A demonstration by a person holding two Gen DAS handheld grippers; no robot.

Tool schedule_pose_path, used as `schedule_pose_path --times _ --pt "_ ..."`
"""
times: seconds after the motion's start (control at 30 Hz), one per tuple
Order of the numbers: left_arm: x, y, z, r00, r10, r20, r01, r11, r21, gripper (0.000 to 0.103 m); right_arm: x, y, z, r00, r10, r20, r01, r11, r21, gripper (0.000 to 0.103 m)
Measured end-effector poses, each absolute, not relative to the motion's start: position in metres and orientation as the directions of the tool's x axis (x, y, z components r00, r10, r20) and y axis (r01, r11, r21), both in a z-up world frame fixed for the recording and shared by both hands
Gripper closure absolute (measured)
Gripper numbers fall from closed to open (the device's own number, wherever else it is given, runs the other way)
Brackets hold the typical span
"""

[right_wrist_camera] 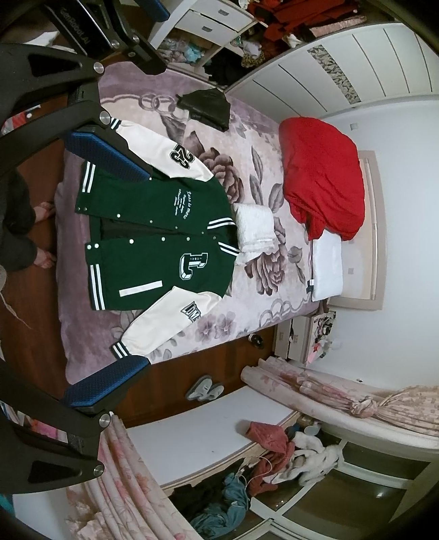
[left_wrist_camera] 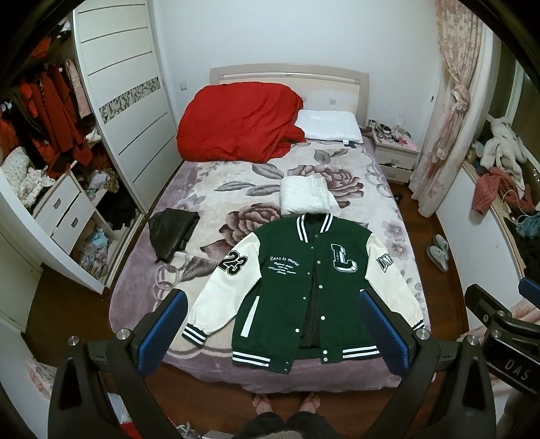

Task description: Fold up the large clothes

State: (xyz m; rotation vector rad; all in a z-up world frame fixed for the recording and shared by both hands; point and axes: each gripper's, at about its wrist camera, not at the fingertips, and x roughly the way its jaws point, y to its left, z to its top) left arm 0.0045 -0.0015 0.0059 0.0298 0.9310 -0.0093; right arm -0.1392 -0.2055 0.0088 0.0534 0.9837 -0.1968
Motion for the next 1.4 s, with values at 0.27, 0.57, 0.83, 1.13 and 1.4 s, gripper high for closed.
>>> schedule_pose_path --times 0.27,0.57,0.83,1.13,1.4 --pt "0.003 -0.004 0.009 0.601 0.003 -0.799 0.022 1.0 0.021 0.0 -0.139 -0.205 0.018 0.544 -0.142 -0.827 0.19 0.981 -0.044 0.0" --pt "0.004 -0.005 0.01 0.605 0.003 -0.796 0.021 1.0 0.019 0.0 -0.14 -0.206 0.024 0.548 -0.143 -0.824 0.192 0.981 -0.042 0.0" --pt "0.003 -0.005 0.009 0.609 0.001 -0.794 0.022 1.0 0.018 0.0 -0.14 -0.207 0.029 0.552 -0.145 -0.821 0.192 0.98 -0.044 0.0" --pt "0.01 -0.008 0.017 0.611 -0.004 -0.791 0.024 1.0 0.014 0.0 -0.141 -0.207 0.033 0.555 -0.144 -0.819 0.193 0.98 -0.041 0.0" --pt "0.013 -0.013 0.022 0.615 -0.008 -0.788 0.025 1.0 0.009 0.0 -0.143 -0.206 0.036 0.559 -0.146 -0.816 0.192 0.98 -0.044 0.0"
